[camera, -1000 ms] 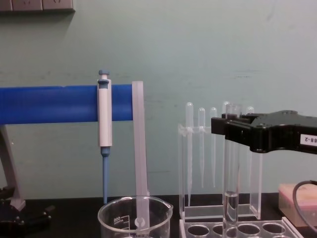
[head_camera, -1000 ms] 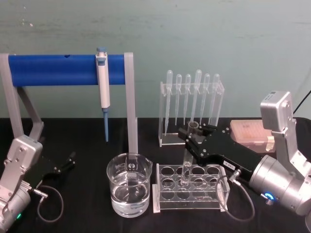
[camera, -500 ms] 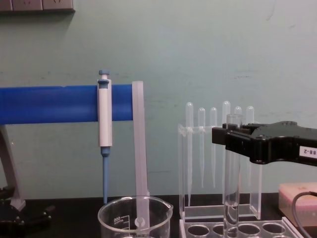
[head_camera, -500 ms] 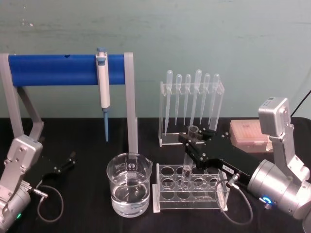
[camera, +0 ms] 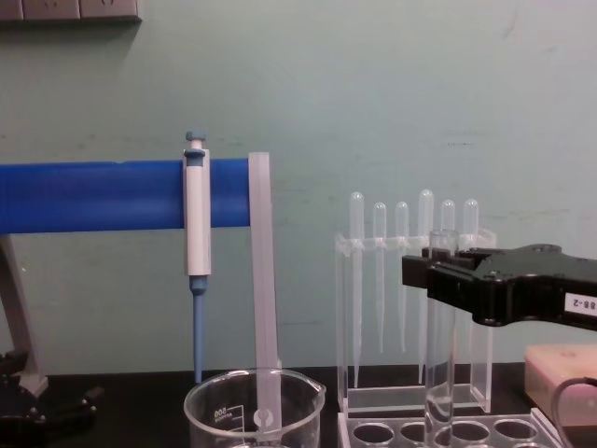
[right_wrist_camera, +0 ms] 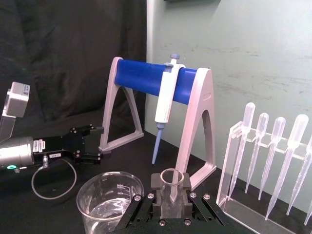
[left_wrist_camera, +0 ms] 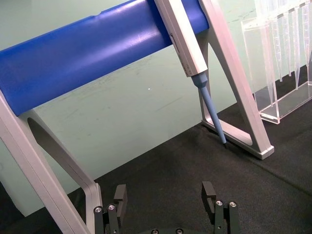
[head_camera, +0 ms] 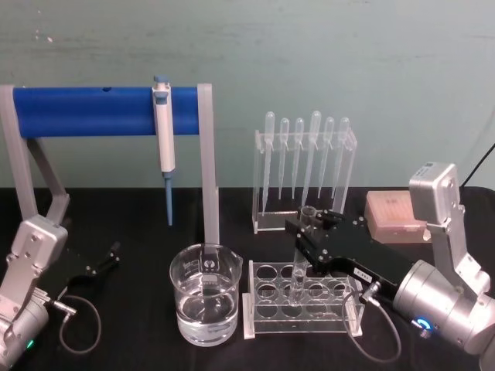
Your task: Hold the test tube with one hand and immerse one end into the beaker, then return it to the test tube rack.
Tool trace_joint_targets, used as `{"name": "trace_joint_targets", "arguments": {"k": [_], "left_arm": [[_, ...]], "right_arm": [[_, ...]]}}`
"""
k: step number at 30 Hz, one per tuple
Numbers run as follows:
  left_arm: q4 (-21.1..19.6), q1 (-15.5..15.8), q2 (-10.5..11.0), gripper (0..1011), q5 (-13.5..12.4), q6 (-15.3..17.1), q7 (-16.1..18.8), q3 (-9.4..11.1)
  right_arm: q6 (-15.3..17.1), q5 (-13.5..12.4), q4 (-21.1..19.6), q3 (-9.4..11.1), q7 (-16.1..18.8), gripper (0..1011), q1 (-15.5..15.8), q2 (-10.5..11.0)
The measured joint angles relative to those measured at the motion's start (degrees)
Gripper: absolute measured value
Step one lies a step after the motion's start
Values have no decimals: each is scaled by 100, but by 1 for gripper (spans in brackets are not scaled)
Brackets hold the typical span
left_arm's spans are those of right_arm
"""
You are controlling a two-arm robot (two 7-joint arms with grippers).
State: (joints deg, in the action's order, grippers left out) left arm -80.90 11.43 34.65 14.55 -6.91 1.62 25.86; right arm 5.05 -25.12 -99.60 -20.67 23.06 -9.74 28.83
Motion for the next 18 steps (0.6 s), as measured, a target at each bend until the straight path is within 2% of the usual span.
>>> {"name": "trace_joint_targets", "arguments": {"k": [18], "left_arm": [[0,0,0,1000,0,0,0,0]], "right_arm": [[-73,55,128,-25,53,225,8,-67]]}}
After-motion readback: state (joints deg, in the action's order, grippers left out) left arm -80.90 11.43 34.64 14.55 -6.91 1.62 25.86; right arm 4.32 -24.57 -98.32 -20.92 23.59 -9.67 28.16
